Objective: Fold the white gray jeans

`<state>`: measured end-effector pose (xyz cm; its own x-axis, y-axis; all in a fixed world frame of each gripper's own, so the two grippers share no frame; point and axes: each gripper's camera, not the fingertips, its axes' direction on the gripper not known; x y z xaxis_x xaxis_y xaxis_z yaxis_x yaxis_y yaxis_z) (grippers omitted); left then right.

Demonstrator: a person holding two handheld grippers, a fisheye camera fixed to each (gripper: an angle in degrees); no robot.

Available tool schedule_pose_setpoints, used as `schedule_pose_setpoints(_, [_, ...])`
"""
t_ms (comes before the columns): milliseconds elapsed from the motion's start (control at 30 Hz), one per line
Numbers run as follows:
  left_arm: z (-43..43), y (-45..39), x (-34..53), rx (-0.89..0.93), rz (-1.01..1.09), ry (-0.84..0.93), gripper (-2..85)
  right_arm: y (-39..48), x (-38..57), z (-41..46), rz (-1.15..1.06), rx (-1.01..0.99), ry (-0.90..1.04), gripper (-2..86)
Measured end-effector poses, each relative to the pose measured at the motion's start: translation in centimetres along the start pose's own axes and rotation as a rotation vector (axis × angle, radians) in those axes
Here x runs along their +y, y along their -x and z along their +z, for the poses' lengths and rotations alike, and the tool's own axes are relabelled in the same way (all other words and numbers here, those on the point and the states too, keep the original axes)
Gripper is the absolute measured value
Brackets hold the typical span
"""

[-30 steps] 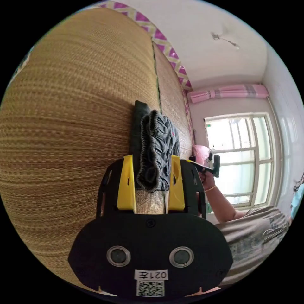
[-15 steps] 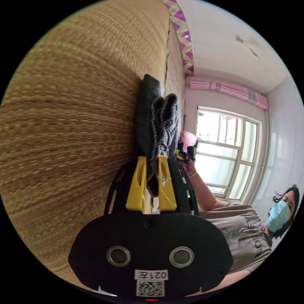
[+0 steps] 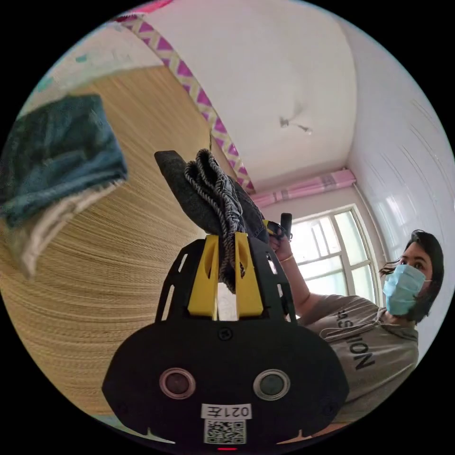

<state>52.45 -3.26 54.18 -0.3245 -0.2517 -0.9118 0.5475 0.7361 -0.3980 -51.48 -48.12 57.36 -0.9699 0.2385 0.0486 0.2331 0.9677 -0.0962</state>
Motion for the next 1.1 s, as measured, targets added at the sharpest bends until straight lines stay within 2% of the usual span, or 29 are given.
schedule_pose_setpoints(67, [-6.5,0.0,-0.7,-0.085,0.011,-0.101,5.0,1.8,-4.5,4.1,-0.058,-0.023,0.027,1.0])
schedule_pose_setpoints(200, [-13.0,3.4,-1.8,-0.157,-0.056,-0.244,5.9,3.9,-12.7,13.3,-0.089,0.019,0.056,2.2])
schedule_pose_setpoints(300, [-15.3,11.1,-1.1,-0.2,-0.273,-0.309,8.0,2.1,-14.3,17.9,-0.01,0.079,0.093,3.1])
schedule_pose_setpoints(367, [-15.8,16.6,2.7,-0.163,-0.464,-0.312,7.4,0.9,-12.9,18.8,0.02,0.057,0.096,1.6])
schedule_pose_setpoints(400, [-15.9,17.1,3.7,-0.138,-0.465,-0.32,6.5,0.4,-11.2,18.9,0.038,0.029,0.101,1.0])
schedule_pose_setpoints(467, [-16.2,16.0,7.0,-0.104,-0.381,-0.332,0.5,0.0,-8.0,18.5,0.038,0.011,0.138,0.3])
schedule_pose_setpoints(500, [-16.1,15.3,7.7,-0.119,-0.356,-0.308,0.2,0.3,-5.4,18.0,0.017,0.034,0.172,0.0])
schedule_pose_setpoints(567, [-14.7,11.3,10.0,-0.192,-0.23,-0.178,-0.6,1.4,-1.1,16.9,-0.04,0.134,0.244,-0.4])
schedule_pose_setpoints(633, [-12.9,7.7,11.5,-0.279,-0.137,-0.066,-0.8,3.3,3.9,16.2,-0.118,0.334,0.342,-0.5])
schedule_pose_setpoints(700, [-10.1,3.3,12.8,-0.417,-0.007,0.074,-0.9,6.1,11.4,15.6,-0.221,0.703,0.462,-0.7])
schedule_pose_setpoints(733, [-7.7,0.3,13.7,-0.537,0.085,0.188,-0.9,6.8,13.4,15.5,-0.247,0.799,0.481,-0.7])
schedule_pose_setpoints(800, [-3.8,-4.1,15.2,-0.728,0.229,0.303,-0.9,9.4,21.0,14.5,-0.273,1.093,0.45,-0.8])
schedule_pose_setpoints(867, [0.5,-9.2,17.5,-0.859,0.385,0.341,-1.0,11.2,26.0,13.1,-0.213,1.222,0.382,-0.8])
schedule_pose_setpoints(933, [3.2,-12.4,18.8,-0.855,0.451,0.33,-1.0,13.1,30.5,11.2,-0.137,1.24,0.294,-0.8])
schedule_pose_setpoints(1100, [9.6,-19.5,21.5,-0.68,0.562,0.328,-1.0,16.4,41.8,5.8,0.084,1.282,0.152,-0.8])
